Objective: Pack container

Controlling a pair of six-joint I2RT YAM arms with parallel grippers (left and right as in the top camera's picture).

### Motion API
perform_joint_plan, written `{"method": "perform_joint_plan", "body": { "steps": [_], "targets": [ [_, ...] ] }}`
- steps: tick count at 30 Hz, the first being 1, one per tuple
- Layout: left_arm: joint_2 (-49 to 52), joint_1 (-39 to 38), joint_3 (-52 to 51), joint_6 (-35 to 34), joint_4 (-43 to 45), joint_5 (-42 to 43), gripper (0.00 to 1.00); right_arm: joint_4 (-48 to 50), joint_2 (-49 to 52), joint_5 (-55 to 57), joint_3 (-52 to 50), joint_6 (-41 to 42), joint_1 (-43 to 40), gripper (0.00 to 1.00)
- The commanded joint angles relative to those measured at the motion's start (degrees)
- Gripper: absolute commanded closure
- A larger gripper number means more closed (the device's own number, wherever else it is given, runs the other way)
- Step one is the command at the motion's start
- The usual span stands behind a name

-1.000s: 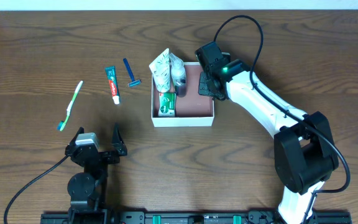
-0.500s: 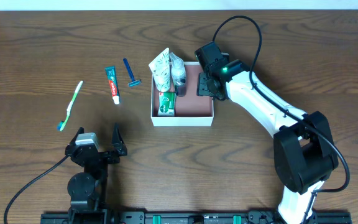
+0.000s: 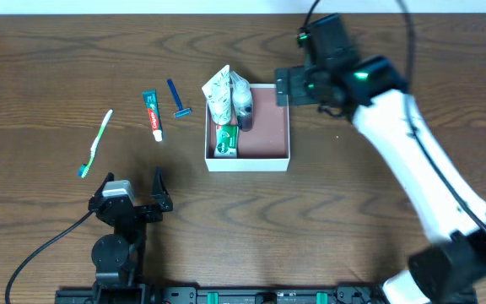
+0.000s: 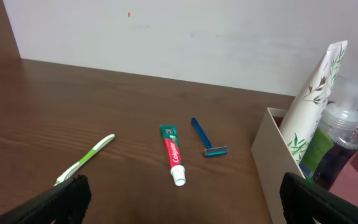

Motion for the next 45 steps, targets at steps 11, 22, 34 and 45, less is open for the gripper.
{"method": "perform_joint_plan", "body": {
  "steps": [11,22,34,45],
  "targets": [
    [-0.42,0.17,-1.38,0.72,-1.75,-0.66,0.02,-10.71,-13.0,3.78,0.81,-8.72,-1.97,0.01],
    [-0.42,0.17,-1.38,0.72,-1.75,-0.66,0.02,-18.36,-14.03,12.15,0.79,-5.07,-2.21,0.01],
    [-0.42,0.17,-1.38,0.72,-1.75,-0.66,0.02,-17.84,-14.08,13.57,0.79,-2.03,-13.2,0.01],
    [-0.39,0.17,-1.38,7.17,-1.53,-3.06,0.02,-19.43,-14.01,13.6,0.76,-2.01,-15.45,0.01]
  ]
}}
